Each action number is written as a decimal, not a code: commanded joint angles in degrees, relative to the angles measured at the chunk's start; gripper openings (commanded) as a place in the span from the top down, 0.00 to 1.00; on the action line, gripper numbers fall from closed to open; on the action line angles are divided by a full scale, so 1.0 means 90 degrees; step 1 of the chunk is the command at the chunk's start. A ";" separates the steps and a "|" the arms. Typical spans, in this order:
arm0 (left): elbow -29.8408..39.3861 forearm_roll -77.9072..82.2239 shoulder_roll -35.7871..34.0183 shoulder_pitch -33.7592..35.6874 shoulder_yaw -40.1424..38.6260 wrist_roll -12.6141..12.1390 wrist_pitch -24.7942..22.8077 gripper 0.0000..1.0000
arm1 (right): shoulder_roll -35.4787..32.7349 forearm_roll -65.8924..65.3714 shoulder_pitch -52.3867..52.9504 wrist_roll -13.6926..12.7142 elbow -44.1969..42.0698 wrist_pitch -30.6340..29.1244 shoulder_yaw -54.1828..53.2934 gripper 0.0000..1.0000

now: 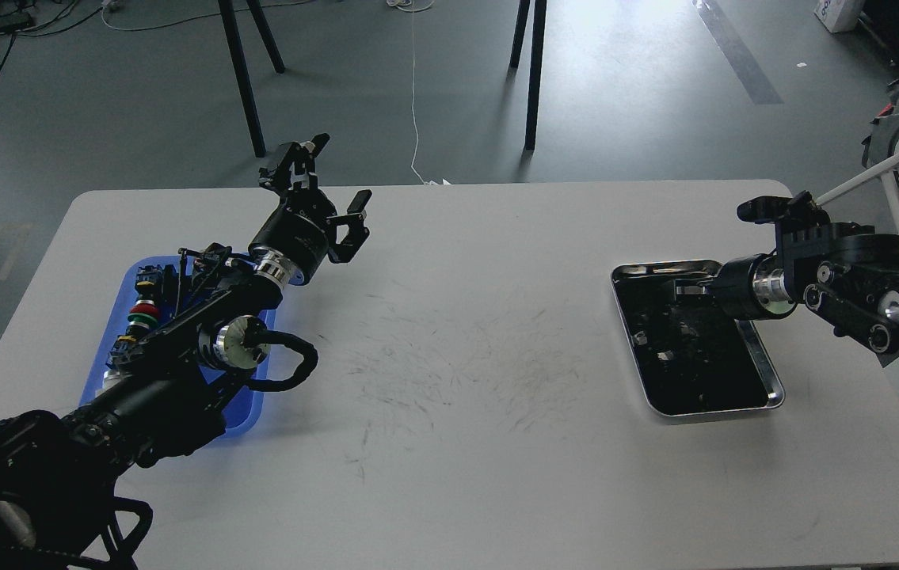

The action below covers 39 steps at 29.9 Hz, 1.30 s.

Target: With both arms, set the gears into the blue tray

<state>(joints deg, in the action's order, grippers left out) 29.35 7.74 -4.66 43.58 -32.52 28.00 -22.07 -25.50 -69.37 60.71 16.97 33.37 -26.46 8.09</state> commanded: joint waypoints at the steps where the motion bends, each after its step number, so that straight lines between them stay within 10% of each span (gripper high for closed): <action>1: 0.0000 0.0000 0.0000 0.0001 0.0000 0.0000 0.0001 0.02 | 0.0011 0.0002 0.0003 -0.0001 0.0013 0.0001 0.0000 0.57; 39: -0.0019 0.0000 -0.0010 0.0001 0.0000 0.0000 -0.0009 0.02 | 0.0236 0.0002 0.0286 0.0068 0.0218 -0.0048 0.0449 0.82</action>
<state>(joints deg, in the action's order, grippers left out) 29.17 7.74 -4.75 43.59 -32.52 28.00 -22.16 -22.99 -69.36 62.72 17.36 34.43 -26.70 11.59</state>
